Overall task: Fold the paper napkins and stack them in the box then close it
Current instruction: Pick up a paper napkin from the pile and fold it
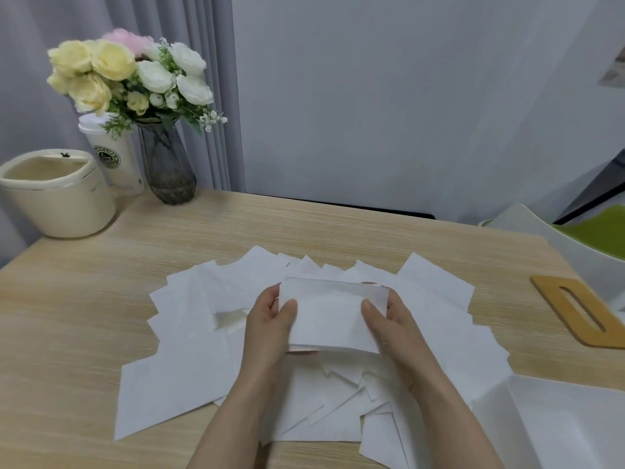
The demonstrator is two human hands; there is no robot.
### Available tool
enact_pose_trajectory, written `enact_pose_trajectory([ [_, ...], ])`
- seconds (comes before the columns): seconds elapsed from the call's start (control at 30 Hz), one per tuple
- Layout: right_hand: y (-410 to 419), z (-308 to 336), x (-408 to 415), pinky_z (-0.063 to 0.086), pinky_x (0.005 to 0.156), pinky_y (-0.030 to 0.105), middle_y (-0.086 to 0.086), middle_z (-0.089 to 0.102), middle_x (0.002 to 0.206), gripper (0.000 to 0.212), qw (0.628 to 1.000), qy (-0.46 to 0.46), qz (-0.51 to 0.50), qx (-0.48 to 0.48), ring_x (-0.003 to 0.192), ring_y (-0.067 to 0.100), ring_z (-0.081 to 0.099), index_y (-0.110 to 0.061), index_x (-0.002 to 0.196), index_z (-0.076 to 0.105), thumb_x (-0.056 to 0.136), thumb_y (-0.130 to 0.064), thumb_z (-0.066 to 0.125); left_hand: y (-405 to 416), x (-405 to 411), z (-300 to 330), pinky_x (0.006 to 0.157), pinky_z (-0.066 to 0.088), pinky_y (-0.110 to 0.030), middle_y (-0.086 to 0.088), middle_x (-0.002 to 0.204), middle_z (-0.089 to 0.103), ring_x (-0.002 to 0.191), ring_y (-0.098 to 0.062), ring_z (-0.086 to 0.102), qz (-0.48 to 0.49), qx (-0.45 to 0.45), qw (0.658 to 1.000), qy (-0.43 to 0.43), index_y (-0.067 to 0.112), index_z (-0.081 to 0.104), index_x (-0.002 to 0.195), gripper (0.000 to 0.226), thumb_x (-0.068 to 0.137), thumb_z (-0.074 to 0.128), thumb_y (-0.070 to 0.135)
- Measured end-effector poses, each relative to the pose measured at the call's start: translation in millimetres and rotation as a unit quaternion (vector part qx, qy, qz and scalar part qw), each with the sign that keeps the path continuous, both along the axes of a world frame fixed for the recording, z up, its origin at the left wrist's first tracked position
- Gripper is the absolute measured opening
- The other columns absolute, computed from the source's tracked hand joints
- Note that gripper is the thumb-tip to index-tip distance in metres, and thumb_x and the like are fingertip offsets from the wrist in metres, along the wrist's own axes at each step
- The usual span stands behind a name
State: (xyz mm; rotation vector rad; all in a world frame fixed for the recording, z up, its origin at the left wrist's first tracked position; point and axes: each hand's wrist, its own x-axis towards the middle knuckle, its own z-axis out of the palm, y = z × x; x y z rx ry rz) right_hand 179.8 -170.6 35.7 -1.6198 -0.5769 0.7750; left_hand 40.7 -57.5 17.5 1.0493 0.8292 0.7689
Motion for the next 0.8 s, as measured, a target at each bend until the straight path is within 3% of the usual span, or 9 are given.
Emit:
enact_pose_trajectory([
  [0.07,-1.3,-3.1,-3.4,0.049,0.098,0.041,-0.010,0.064,0.119,0.032,1.000,0.003,0.003,-0.003,0.105,0.010,0.064,-0.038,0.125,0.048,0.095,-0.029,0.055,-1.5,2.1,-0.6,0.062,0.057,-0.037,0.005,0.098,0.074,0.084,-0.012,0.072,0.008,-0.001,1.000,-0.004,0.025,0.064,0.114,0.026,0.097,0.051,0.009],
  [0.27,-4.2,-2.3,-5.0,0.043,0.099,0.028,-0.016,0.047,0.137,0.054,1.000,-0.021,0.004,0.007,0.122,-0.004,0.046,-0.045,0.135,0.035,0.092,-0.027,0.060,-7.2,3.7,1.3,0.047,0.054,-0.034,0.003,0.109,0.071,0.085,-0.017,0.072,-0.011,-0.015,1.000,-0.017,0.030,0.060,0.115,0.029,0.098,0.051,0.009],
  [0.37,-11.8,1.4,-0.8,0.049,0.075,0.021,-0.006,0.056,0.124,0.067,0.999,-0.022,-0.017,0.038,0.096,-0.008,0.059,-0.051,0.139,0.031,0.090,-0.019,0.064,-7.2,4.8,4.3,0.045,0.054,-0.034,0.017,0.103,0.071,0.081,-0.007,0.071,0.020,-0.017,0.998,-0.055,0.037,0.058,0.113,0.040,0.097,0.047,0.002],
  [0.43,-17.7,4.3,0.4,0.051,0.059,0.023,-0.007,0.065,0.110,0.067,0.997,-0.035,-0.003,0.064,0.072,0.001,0.064,-0.049,0.136,0.040,0.089,-0.008,0.064,-9.5,7.7,3.3,0.051,0.057,-0.038,0.024,0.098,0.071,0.085,-0.003,0.070,0.028,-0.015,0.997,-0.071,0.041,0.055,0.114,0.043,0.099,0.046,0.002],
  [0.53,-24.6,6.8,-1.5,0.052,0.063,0.024,-0.020,0.063,0.119,0.054,0.995,-0.062,0.011,0.081,0.059,0.014,0.056,-0.045,0.120,0.060,0.088,-0.001,0.062,-19.3,12.7,3.5,0.074,0.059,-0.047,0.022,0.119,0.061,0.105,0.001,0.064,0.000,0.016,0.998,-0.064,0.050,0.045,0.134,0.052,0.099,0.052,0.011],
  [0.6,-31.4,7.2,-0.3,0.052,0.065,0.021,-0.026,0.060,0.119,0.051,0.994,-0.077,-0.001,0.075,0.056,0.013,0.055,-0.044,0.115,0.063,0.088,-0.001,0.061,-29.4,14.0,6.3,0.059,0.057,-0.034,0.021,0.133,0.049,0.092,0.005,0.066,-0.052,0.055,0.995,-0.069,0.060,0.031,0.140,0.067,0.098,0.058,0.016],
  [0.67,-41.3,9.6,3.5,0.051,0.066,0.019,-0.031,0.058,0.119,0.051,0.994,-0.091,-0.009,0.065,0.056,0.011,0.054,-0.046,0.115,0.062,0.088,-0.003,0.062,-37.9,17.6,8.4,0.054,0.050,-0.027,0.022,0.146,0.041,0.088,-0.012,0.068,-0.100,0.088,0.989,-0.058,0.072,0.026,0.134,0.076,0.095,0.062,0.017],
  [0.73,-55.7,12.7,10.8,0.051,0.067,0.020,-0.034,0.056,0.121,0.049,0.993,-0.107,-0.015,0.055,0.057,0.010,0.052,-0.047,0.116,0.061,0.089,-0.006,0.062,-45.3,23.5,8.4,0.061,0.046,-0.024,0.027,0.150,0.035,0.114,-0.035,0.059,-0.129,0.118,0.984,-0.031,0.073,0.030,0.131,0.076,0.093,0.063,0.015],
  [0.8,-74.1,16.3,21.0,0.049,0.067,0.022,-0.031,0.056,0.123,0.046,0.991,-0.124,-0.027,0.048,0.060,0.007,0.050,-0.046,0.115,0.062,0.089,-0.007,0.062,-54.4,31.0,8.4,0.061,0.047,-0.021,0.020,0.141,0.050,0.124,-0.040,0.045,-0.145,0.129,0.981,-0.017,0.063,0.044,0.129,0.068,0.092,0.063,0.010],
])
